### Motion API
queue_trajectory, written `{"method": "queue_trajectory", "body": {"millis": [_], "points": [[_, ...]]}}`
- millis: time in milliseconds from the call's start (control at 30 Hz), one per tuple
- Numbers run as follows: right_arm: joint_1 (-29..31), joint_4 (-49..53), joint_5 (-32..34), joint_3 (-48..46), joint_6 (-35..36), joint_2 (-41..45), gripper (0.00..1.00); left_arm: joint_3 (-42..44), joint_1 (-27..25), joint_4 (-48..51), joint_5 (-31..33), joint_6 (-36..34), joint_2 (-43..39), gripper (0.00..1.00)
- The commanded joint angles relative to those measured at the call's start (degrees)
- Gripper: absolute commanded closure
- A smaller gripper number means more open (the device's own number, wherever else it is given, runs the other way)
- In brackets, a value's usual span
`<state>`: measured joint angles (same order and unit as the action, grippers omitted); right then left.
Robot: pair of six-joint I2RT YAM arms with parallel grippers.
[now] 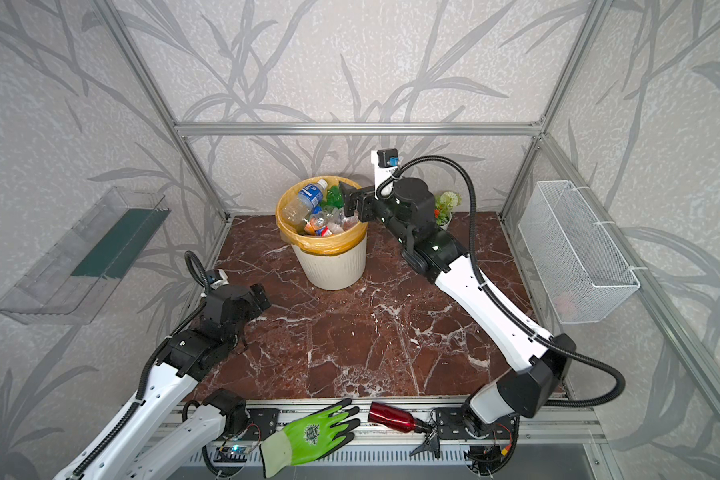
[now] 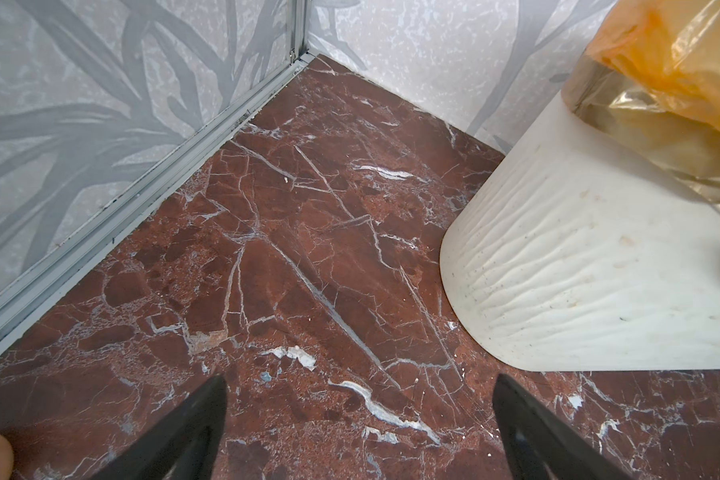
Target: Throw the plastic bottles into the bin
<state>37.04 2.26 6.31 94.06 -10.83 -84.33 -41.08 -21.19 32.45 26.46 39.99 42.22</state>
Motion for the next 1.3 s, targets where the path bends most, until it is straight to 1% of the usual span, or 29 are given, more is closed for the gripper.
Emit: {"method": "queue_trajectory", "body": {"millis": [0, 67, 167, 233, 333, 433, 500, 567, 633, 700, 767, 833, 933, 1000, 1133, 1167, 1200, 1233, 1267], "points": [[-2.2, -1.3, 3.3, -5.7, -0.3, 1.6, 0.01, -0.2, 0.4, -0.2, 0.7, -1.1, 0.1, 0.01], [-4.6, -1.8, 3.3, -10.3, -1.5, 4.4, 0.01, -0.1, 0.4, -0.2, 0.8, -1.3, 0.0, 0.01], [-8.1, -5.4, 4.2, -21.4, 0.3, 10.1, 0.01, 0.6, 0.4, 0.0, 2.3, -0.7, -0.1, 0.01], [-10.8, -9.0, 4.8, -30.4, 3.2, 14.1, 0.01, 1.3, 0.4, -0.1, 3.7, -1.0, -0.1, 0.01], [-15.1, -14.6, 7.6, -44.6, 9.2, 20.4, 0.01, 1.7, 0.4, -0.2, 8.3, -2.1, -0.3, 0.01], [-20.6, -18.4, 8.0, -56.6, 13.8, 24.5, 0.01, 2.5, 0.5, -2.4, 13.3, -5.5, -0.4, 0.01], [-24.6, -21.1, 7.2, -63.6, 14.0, 25.4, 0.01, 3.7, 0.5, -5.6, 15.6, -8.9, -0.1, 0.01], [-27.1, -25.6, 7.1, -69.7, 13.1, 24.7, 0.01, 4.8, 0.6, -8.1, 18.3, -11.3, 1.0, 0.01], [-28.0, -33.0, 6.9, -75.1, 13.2, 22.7, 0.01, 5.8, 0.9, -10.2, 21.4, -13.0, 2.4, 0.01], [-28.2, -41.8, 6.9, -79.6, 14.0, 18.4, 0.01, 7.4, 1.5, -12.9, 24.2, -14.4, 3.9, 0.01], [-28.1, -48.0, 7.1, -80.8, 15.1, 15.2, 0.01, 8.9, 2.1, -15.0, 25.6, -15.9, 5.1, 0.01], [-28.2, -47.3, 5.6, -79.7, 15.7, 14.1, 0.01, 10.1, 3.0, -15.7, 26.0, -16.7, 5.9, 0.01], [-28.3, -49.9, 5.1, -77.6, 17.1, 9.7, 0.01, 12.7, 4.2, -19.3, 27.8, -17.6, 6.3, 0.01], [-28.3, -51.9, 3.5, -76.2, 17.4, 6.6, 0.01, 14.7, 5.0, -22.3, 27.0, -18.5, 5.7, 0.01], [-28.4, -49.2, 1.9, -73.2, 15.3, 1.8, 0.01, 16.9, 6.3, -26.6, 25.0, -18.7, 4.7, 0.01], [-28.4, -52.7, 1.6, -73.5, 14.7, -1.8, 0.01, 17.2, 6.7, -27.3, 24.7, -18.7, 4.8, 0.01], [-28.4, -62.4, 0.9, -74.6, 16.1, -6.6, 0.01, 17.4, 7.0, -27.7, 24.7, -18.6, 4.8, 0.01], [-28.2, -65.6, 1.3, -75.2, 17.0, -7.9, 0.01, 17.4, 7.3, -28.0, 24.6, -18.6, 5.0, 0.01], [-28.1, -58.3, 2.8, -74.0, 15.8, -4.7, 0.01, 17.2, 7.7, -28.3, 24.6, -18.5, 5.4, 0.01]]}}
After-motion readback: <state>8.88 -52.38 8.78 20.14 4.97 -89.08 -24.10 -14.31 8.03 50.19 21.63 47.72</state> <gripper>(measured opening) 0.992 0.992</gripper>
